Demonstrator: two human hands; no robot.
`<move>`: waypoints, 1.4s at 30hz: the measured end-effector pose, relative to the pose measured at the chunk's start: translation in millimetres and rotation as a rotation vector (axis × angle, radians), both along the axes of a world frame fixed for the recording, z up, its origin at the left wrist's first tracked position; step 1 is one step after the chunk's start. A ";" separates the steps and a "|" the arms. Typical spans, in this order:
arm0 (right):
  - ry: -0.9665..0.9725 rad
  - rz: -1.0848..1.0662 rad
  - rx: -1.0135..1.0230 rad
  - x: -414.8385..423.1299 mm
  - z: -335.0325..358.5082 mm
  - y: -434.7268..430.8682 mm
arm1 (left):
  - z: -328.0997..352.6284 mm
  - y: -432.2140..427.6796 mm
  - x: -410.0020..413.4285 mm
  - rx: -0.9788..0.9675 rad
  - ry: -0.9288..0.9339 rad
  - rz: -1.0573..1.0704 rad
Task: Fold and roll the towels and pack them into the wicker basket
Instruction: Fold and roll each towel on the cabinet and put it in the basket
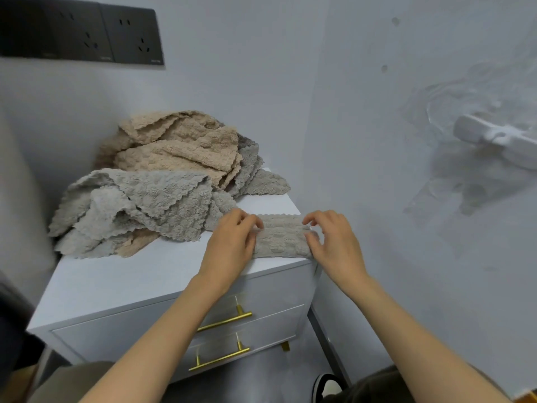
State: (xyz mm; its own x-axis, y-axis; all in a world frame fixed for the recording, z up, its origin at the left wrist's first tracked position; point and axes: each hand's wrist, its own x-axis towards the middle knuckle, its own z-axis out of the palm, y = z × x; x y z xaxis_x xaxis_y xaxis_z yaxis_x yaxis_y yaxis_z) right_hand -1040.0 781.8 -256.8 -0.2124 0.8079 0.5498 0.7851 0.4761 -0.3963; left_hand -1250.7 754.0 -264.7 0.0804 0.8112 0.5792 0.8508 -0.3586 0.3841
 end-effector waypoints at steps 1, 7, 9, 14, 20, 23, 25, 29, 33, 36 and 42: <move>-0.056 0.084 0.070 -1.6 -1.5 -0.7 | -0.8 0.4 0.0 0.029 0.032 -0.042; -0.221 0.217 0.079 4.4 -5.2 -7.8 | 1.3 -9.6 -12.2 -0.088 0.121 -0.167; -0.229 0.224 0.015 10.4 -7.9 -8.3 | -0.4 -11.9 -17.9 -0.159 0.147 -0.188; -0.226 0.204 -0.114 18.2 -8.7 -5.7 | -3.8 -12.6 -23.0 -0.186 0.077 -0.205; -0.138 0.213 -0.260 16.2 -1.1 -5.1 | -2.0 -11.6 -21.1 -0.236 -0.049 -0.176; 0.021 0.210 -0.396 18.7 7.2 -5.7 | 4.3 -14.2 -19.1 -0.254 -0.120 -0.154; 0.112 0.192 -0.474 21.3 10.2 -5.3 | 9.3 -17.0 -16.6 -0.269 -0.143 -0.126; 0.224 0.205 -0.578 22.3 15.9 -5.3 | 13.6 -19.1 -15.2 -0.378 -0.171 -0.056; 0.280 0.171 -0.667 20.3 20.0 -3.9 | 15.7 -16.4 -14.6 -0.480 -0.275 -0.009; 0.324 0.116 -0.745 17.8 19.6 -0.2 | 16.8 -12.6 -13.3 -0.518 -0.333 0.101; 0.313 -0.088 -0.774 3.5 18.2 7.1 | 15.3 -9.1 -9.2 -0.445 -0.186 0.270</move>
